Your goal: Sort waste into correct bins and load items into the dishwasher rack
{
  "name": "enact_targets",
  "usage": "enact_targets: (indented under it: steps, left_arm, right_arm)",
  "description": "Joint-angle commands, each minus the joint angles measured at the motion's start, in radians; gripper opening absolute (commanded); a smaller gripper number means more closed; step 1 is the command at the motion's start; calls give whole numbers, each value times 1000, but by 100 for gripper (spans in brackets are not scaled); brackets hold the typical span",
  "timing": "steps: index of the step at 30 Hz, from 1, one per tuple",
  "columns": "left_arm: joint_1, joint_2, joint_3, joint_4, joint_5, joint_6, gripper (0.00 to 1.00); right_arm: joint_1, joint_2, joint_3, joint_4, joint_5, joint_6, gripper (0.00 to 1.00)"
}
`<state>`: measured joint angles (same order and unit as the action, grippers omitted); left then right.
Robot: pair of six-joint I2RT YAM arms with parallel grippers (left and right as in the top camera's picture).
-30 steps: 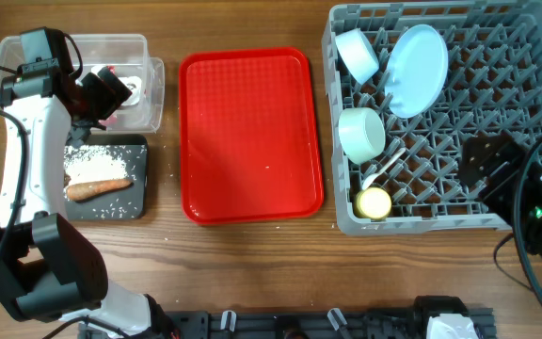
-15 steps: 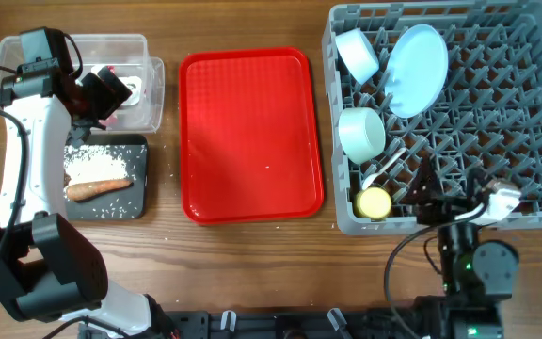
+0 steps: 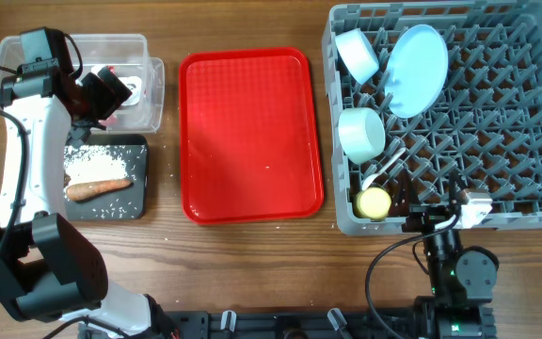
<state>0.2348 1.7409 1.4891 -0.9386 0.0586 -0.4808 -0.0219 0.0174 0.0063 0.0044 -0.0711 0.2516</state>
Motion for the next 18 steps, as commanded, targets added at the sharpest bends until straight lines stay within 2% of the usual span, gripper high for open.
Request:
enact_targets:
  steps: [1, 9, 18]
  left_arm:
    - [-2, -7, -3, 2, 1, 1, 100]
    - [-10, -31, -3, 2, 1, 1, 100]
    - [-298, -491, -8, 2, 1, 1, 100]
  right_arm:
    - [6, -10, -1, 1, -16, -1, 100]
    - [6, -10, -1, 1, -16, -1, 100]
    - [6, -10, -1, 1, -16, -1, 100]
